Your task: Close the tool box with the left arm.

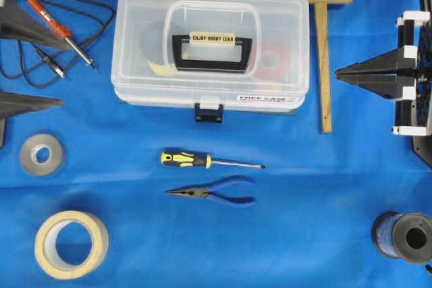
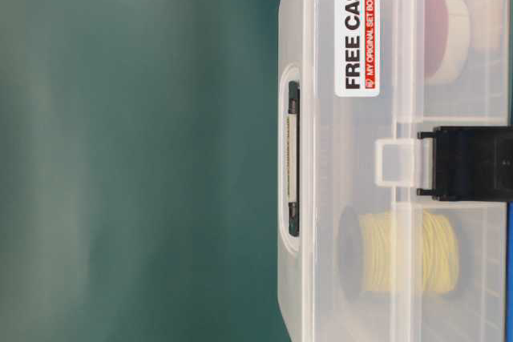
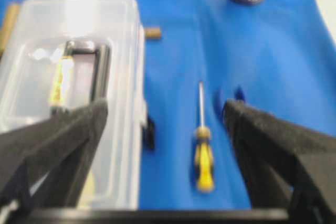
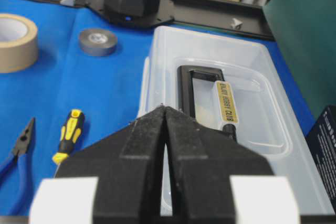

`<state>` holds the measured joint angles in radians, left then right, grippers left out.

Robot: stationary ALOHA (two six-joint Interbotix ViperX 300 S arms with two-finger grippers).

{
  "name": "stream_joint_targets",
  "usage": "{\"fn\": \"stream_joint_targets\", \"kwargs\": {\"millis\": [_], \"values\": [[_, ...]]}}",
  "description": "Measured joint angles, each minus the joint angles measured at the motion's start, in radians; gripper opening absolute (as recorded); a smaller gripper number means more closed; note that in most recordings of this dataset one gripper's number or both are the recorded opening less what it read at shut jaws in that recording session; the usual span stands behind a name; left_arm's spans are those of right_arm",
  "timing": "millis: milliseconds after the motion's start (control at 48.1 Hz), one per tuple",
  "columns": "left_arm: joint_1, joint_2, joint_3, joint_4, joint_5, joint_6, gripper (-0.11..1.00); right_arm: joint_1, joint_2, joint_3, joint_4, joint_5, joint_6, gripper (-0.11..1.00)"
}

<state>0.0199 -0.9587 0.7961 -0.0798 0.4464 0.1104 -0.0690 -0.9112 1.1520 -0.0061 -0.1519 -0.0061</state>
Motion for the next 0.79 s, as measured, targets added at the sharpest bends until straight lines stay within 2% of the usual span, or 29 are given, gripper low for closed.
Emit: {"fn": "stream_joint_targets", "kwargs": {"millis": [146,395,603,791], "values": [[-0.002,-0.144,0.112,0.002,-0.071,-0.002,0.89,-0.002,0.0,0.0,0.0,0.0,0.0,0.0],[-0.002,-0.313,0.33,0.002,-0.195,-0.011,0.88,-0.002,0.0,0.0,0.0,-0.002,-0.002,0.0],[-0.002,-0.383,0.466,0.0,-0.288,-0.037,0.88,-0.002,0.0,0.0,0.0,-0.002,-0.002,0.0],[-0.002,-0.385,0.538,0.0,-0.36,-0.057,0.88,-0.002,0.0,0.0,0.0,-0.002,0.0,0.0]]}}
